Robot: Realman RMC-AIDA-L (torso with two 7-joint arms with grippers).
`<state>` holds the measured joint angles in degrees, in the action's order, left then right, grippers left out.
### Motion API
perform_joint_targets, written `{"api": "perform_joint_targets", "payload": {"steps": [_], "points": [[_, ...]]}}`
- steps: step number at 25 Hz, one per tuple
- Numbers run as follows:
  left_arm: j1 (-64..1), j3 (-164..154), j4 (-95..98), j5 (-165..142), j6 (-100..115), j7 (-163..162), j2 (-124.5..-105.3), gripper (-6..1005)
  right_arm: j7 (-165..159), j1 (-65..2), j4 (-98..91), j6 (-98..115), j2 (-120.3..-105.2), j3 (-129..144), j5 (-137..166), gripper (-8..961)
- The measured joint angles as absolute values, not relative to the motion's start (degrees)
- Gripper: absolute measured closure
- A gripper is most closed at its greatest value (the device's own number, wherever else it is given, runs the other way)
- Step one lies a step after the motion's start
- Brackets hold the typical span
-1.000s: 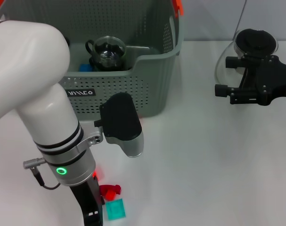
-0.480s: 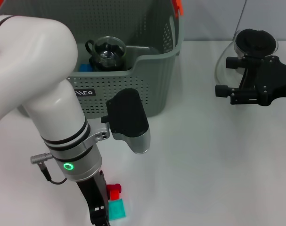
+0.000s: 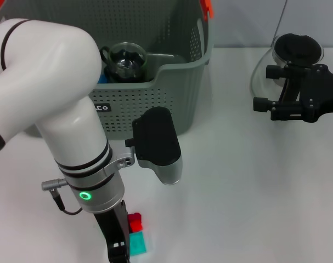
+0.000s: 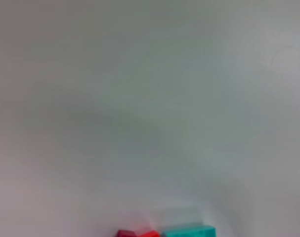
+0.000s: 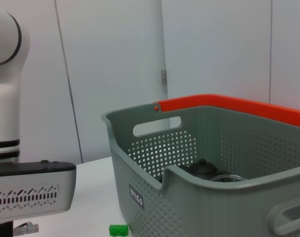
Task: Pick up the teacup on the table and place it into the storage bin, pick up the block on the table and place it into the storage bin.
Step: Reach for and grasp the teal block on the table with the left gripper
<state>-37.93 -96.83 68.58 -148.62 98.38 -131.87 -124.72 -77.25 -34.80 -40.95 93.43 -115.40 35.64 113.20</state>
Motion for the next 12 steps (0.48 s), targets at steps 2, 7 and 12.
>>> {"api": "perform_joint_targets", "payload": {"steps": [2, 7, 12], "points": [[-38.0, -97.3, 68.6, -148.8, 97.9, -131.9, -124.72, 109, -77.3, -34.8, -41.0, 93.4, -115.40, 35.6, 113.2, 26], [-38.0, -97.9, 68.9, -149.1, 97.1, -131.9, -124.72, 113, -77.2, -34.8, -41.0, 93.4, -115.32, 35.6, 113.2, 27], [-37.8, -97.9, 70.2, -149.2, 96.6, -131.9, -124.67, 117, -77.2, -34.8, -41.0, 93.3, -115.30, 35.3, 113.1, 26]]}}
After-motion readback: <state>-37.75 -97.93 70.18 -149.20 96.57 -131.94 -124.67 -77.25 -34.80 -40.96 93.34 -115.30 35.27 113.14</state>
